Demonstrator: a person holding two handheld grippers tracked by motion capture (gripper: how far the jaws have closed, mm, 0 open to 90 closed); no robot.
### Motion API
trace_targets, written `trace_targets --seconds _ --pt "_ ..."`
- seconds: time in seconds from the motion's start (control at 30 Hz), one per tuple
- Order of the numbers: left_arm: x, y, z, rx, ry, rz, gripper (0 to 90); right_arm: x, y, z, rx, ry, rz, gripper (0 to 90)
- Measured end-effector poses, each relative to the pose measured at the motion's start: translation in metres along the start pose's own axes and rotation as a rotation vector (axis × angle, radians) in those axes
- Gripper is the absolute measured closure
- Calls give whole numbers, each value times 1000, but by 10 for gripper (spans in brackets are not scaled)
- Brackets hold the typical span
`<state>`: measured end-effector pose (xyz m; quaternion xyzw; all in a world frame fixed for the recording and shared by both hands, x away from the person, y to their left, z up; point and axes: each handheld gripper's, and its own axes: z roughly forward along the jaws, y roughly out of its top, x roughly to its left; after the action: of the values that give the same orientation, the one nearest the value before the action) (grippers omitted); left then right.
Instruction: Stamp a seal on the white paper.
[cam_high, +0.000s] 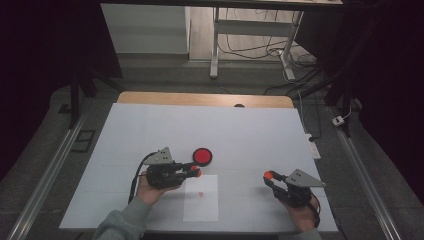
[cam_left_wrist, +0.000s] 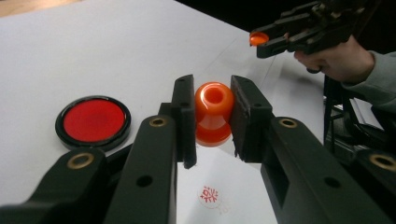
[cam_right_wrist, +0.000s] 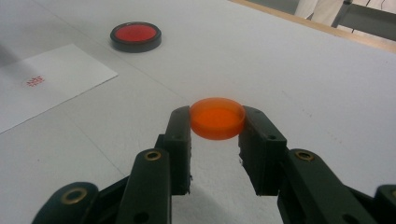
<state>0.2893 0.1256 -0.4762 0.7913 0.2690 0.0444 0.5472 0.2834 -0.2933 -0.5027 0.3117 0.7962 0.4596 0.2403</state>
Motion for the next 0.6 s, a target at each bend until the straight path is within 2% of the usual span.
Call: trace_targets --seconds 0.2,0.6 --pt "0 6 -6 -15 -14 7 726 1 1 1 2 2 -2 642" --pt "-1 8 -6 -7 -15 16 726 0 0 1 5 3 -4 642"
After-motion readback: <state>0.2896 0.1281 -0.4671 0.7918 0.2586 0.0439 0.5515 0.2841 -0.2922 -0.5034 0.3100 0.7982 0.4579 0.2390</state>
